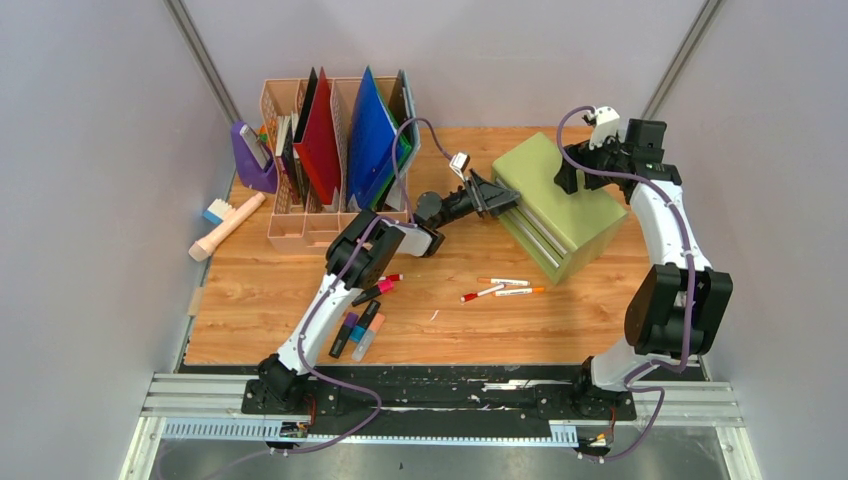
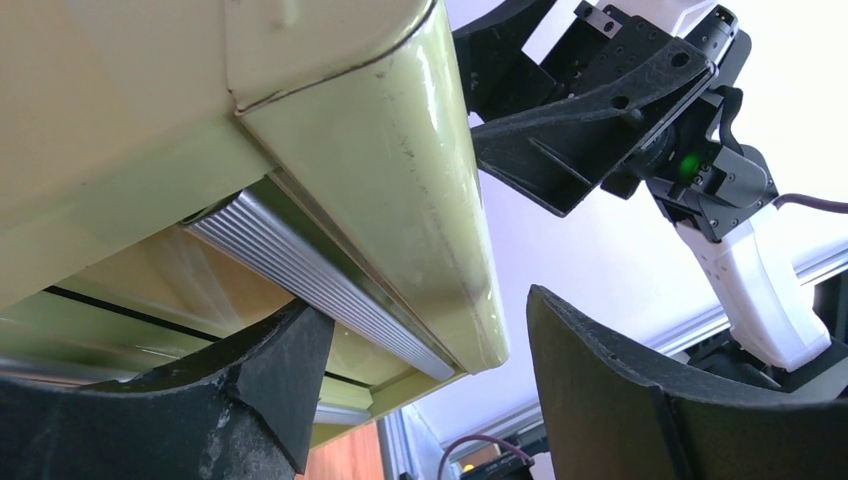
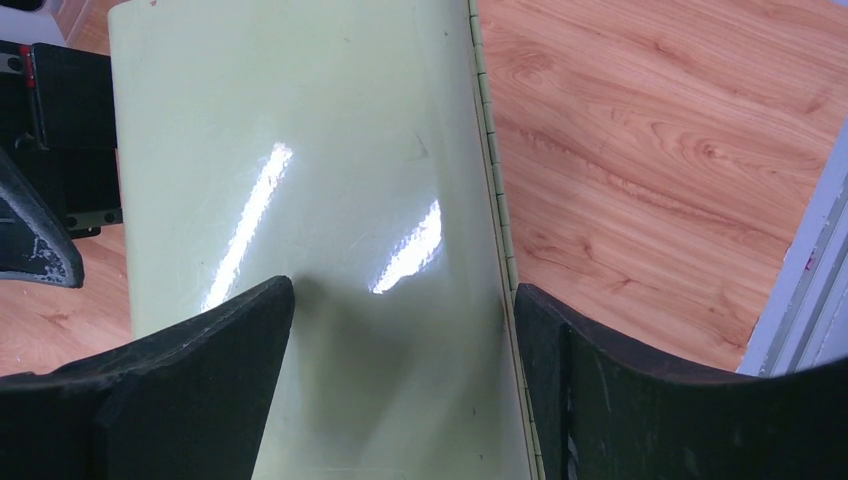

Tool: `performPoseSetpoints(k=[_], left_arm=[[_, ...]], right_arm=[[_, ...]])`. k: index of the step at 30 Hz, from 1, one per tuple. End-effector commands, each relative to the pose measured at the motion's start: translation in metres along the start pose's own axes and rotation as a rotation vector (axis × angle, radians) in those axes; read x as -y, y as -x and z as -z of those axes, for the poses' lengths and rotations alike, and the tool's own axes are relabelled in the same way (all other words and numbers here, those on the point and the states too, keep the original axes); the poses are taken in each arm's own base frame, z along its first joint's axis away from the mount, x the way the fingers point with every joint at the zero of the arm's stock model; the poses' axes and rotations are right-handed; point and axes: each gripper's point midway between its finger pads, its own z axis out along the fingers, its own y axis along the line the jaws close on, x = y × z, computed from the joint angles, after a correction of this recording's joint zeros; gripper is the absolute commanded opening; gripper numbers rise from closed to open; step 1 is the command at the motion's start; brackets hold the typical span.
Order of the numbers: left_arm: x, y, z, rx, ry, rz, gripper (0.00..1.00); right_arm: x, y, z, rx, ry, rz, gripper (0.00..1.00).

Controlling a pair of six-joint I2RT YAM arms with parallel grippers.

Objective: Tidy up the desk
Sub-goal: Open the drawer in the storage box.

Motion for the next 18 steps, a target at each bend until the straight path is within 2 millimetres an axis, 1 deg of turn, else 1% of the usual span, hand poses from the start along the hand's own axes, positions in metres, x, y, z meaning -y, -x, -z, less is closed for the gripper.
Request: performPoseSetpoints(k=[1,2,3,5,9,10,13,16,17,18], left_arm=[[0.026,-0.033,-0.009,-0.064,-0.118,0.128,0.73],[0.023,-0.034,-0.009,-0.064,-0.116,0.134,0.71],[0.024,-0.034,-0.011,-0.065,-0.122,0.138,0.67],[0.024,-0.031,-0.012,-0.050,-0.125,0.140,0.62],[0.024,-0.029,-0.013,-0.034,-0.125,0.139,0.55],[0.022,-0.029,-0.013,-0.032,-0.119,0.144,0.48],[0.022,-0.028,-0.014,-0.025,-0.114,0.149,0.42],[0.024,-0.027,-0.016,-0.026,-0.112,0.146,0.32],[0.023,-0.027,-0.015,-0.026,-0.108,0.147,0.25],[0.023,-0.028,-0.015,-0.029,-0.106,0.147,0.23]], right_arm=[[0.005,-0.020,-0.008,-0.050,-0.011,-0.002,0.81],[0.005,-0.020,-0.008,-0.049,-0.011,0.000,0.81],[0.005,-0.021,-0.008,-0.050,-0.013,0.002,0.81],[0.004,-0.024,-0.008,-0.055,-0.014,0.004,0.81],[0.004,-0.028,-0.008,-0.061,-0.014,0.008,0.81],[0.003,-0.028,-0.008,-0.061,-0.012,0.007,0.81],[0.002,-0.029,-0.008,-0.061,-0.008,0.005,0.81],[0.002,-0.030,-0.008,-0.064,-0.006,0.005,0.81],[0.001,-0.030,-0.008,-0.065,-0.006,0.005,0.81],[0.002,-0.031,-0.008,-0.065,-0.007,0.005,0.81]])
